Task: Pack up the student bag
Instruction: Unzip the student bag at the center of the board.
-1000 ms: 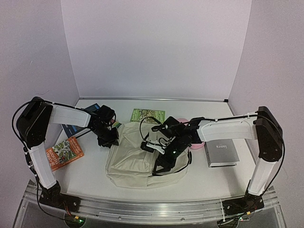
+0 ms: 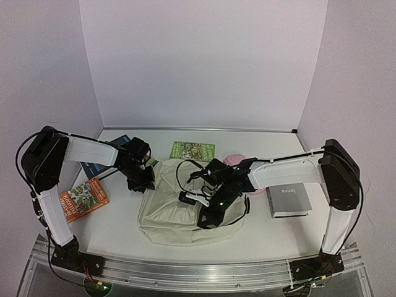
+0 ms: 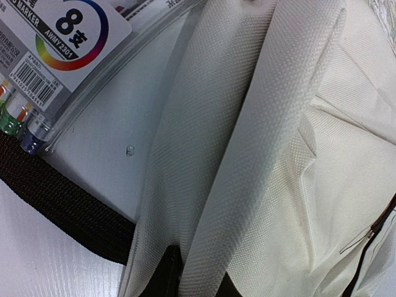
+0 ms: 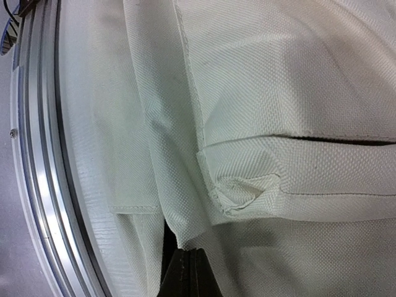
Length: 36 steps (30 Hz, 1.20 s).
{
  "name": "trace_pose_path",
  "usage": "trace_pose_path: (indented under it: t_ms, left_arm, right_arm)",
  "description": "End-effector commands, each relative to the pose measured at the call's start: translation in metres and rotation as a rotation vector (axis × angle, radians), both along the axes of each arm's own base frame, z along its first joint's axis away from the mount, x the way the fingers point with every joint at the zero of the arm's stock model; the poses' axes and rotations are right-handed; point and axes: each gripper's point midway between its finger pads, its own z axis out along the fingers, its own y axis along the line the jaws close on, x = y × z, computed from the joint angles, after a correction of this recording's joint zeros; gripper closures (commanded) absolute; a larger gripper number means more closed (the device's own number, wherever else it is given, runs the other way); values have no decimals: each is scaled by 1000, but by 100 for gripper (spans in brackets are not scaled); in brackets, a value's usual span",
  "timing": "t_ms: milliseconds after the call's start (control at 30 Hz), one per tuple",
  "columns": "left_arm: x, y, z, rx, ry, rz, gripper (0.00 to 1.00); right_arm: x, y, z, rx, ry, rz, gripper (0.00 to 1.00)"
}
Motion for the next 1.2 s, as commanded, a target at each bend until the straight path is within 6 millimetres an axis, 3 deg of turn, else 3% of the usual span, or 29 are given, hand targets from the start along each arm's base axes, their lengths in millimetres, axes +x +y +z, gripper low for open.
trace_pose_path:
  t_ms: [0,267,467,600,700,900,1067,1167]
  left_arm:
    - [7,4,5,22,-20,14,88]
    - [14,26,6,52,-18,51,94]
    - [20,44,8,70,-14,74,97]
    - [25,52,14,92,-38,71,96]
    - [27,43,37,76,-116,10,84]
    - [4,11,100,46,-320,-184,35]
    - [-27,-19,116,-106,-366,-311,24]
    - [-37,-24,104,-130,-334,-328,24]
  right_arm:
    - [7,8,52,103,-89,-7,100]
    - [6,-19,75,115,-183,-21,100]
    - [16,-52,69,79,-179,-82,100]
    - [16,-61,65,76,-157,-96,100]
    - [15,-56,61,80,-132,-94,100]
    - [18,-41,57,90,-76,-97,100]
    - [22,-34,64,128,-18,-113,100]
    - [23,-33,64,146,32,-118,100]
